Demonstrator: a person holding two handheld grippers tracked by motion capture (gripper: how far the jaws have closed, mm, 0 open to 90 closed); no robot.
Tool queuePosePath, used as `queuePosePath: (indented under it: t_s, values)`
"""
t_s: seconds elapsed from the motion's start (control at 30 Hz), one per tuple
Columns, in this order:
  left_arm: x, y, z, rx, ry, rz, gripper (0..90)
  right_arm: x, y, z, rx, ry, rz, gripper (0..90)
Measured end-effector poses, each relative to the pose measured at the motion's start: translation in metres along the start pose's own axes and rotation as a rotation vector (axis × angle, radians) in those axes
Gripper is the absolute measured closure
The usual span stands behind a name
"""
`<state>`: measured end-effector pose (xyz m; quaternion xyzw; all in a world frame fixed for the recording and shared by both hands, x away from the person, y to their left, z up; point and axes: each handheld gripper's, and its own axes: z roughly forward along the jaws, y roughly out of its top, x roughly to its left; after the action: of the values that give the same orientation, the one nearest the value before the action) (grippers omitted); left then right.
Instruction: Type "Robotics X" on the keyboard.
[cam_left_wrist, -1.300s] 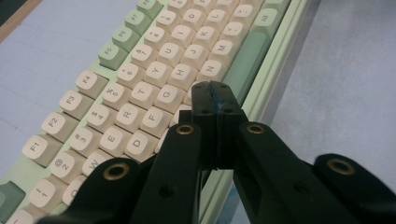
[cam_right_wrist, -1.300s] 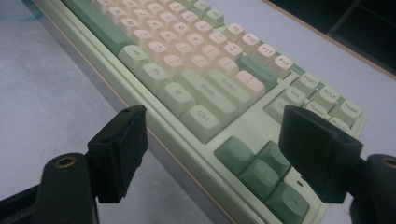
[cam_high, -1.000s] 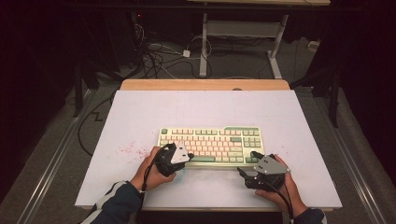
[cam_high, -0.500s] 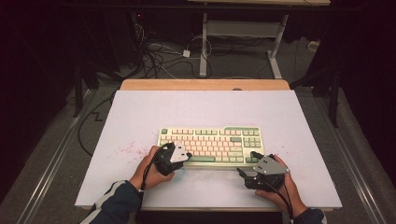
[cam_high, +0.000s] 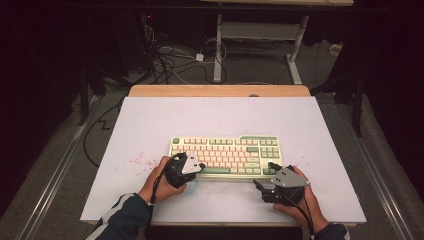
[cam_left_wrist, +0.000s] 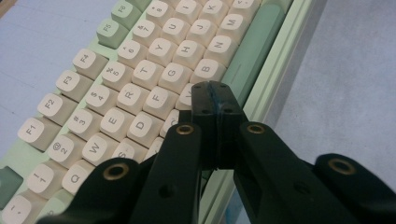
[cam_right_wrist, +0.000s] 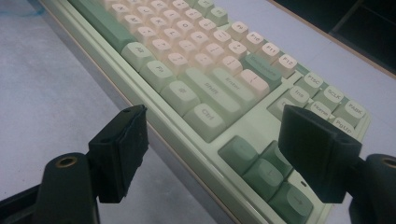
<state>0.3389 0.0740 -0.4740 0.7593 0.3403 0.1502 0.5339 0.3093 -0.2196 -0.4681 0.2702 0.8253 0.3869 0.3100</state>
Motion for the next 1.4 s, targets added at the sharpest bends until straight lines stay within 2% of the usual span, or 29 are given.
queuePosePath:
  t_s: [0.97,1.07,1.13,1.23,1.4]
  values:
    - [0.0014,0.0000,-0.0011,-0.001,0.003,0.000,87.0,0.0006,0.0000,0.0002,0.003,0.005,-0.003,24.6]
    - [0.0007,-0.0023,-0.0005,0.023,-0.010,-0.002,87.1,0.0007,-0.0001,0.0003,0.005,0.006,-0.004,24.6]
    - [-0.0009,-0.0032,-0.0006,0.016,-0.022,-0.007,87.1,0.0007,-0.0001,0.0005,0.006,0.006,-0.004,24.6]
    - [-0.0028,-0.0024,-0.0012,0.014,-0.014,0.014,87.1,0.0009,0.0002,0.0001,0.004,0.006,-0.006,24.6]
    - [-0.0003,0.0058,-0.0062,-0.039,-0.004,-0.006,87.0,0.0002,0.0003,-0.0006,0.002,0.002,-0.004,24.6]
